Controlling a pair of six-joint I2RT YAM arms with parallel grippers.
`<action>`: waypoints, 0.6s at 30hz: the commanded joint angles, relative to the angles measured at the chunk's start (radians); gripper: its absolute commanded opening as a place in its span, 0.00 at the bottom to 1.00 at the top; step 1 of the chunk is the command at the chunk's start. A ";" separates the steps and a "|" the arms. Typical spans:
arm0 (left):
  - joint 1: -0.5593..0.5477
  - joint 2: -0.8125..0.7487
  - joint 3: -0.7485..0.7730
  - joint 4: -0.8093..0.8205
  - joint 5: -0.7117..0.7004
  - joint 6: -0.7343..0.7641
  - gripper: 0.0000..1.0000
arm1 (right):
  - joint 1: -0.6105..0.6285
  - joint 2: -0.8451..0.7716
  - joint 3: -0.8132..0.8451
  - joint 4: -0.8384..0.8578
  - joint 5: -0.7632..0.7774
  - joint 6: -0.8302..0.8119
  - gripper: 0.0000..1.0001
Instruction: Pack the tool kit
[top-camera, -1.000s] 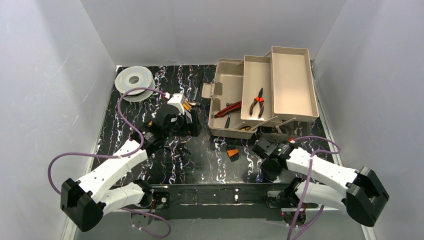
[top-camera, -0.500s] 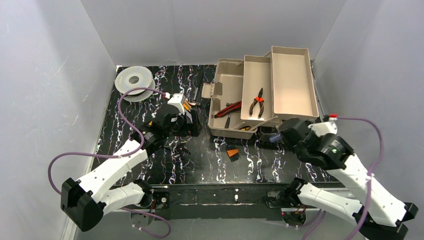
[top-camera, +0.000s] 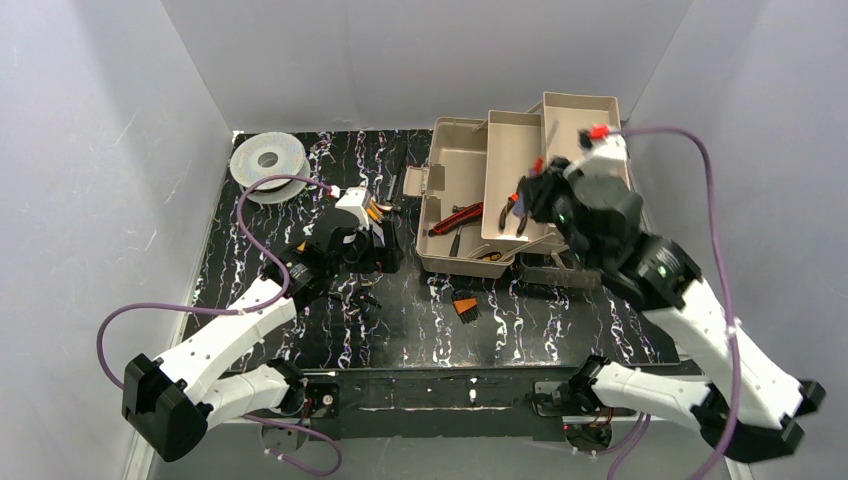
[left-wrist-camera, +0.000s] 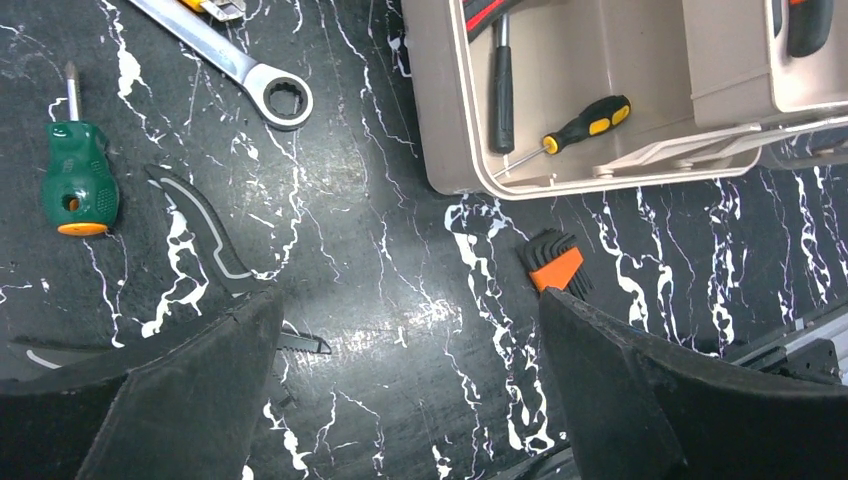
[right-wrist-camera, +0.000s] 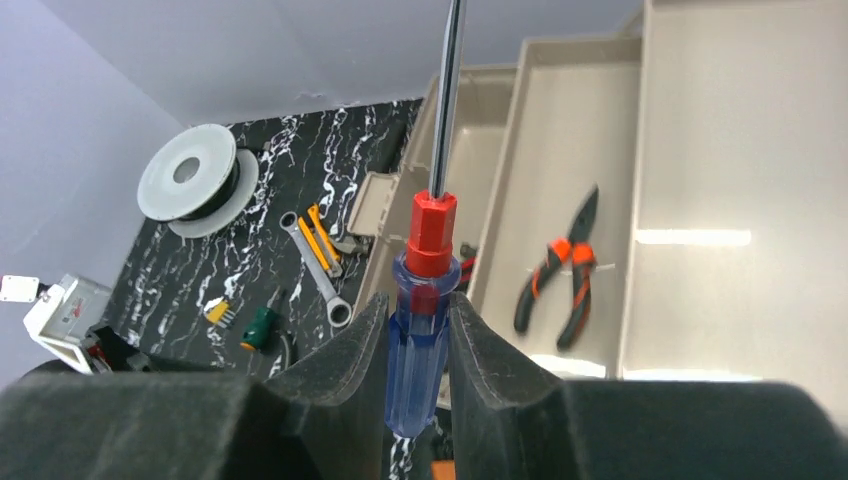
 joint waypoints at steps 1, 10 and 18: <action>-0.001 -0.004 0.016 -0.041 -0.091 -0.029 1.00 | -0.009 0.197 0.217 -0.007 -0.090 -0.281 0.01; -0.001 0.000 0.016 -0.079 -0.199 -0.083 1.00 | -0.127 0.560 0.511 -0.228 -0.397 -0.305 0.01; 0.012 0.009 -0.015 -0.116 -0.355 -0.213 1.00 | -0.220 0.834 0.652 -0.200 -0.525 -0.173 0.01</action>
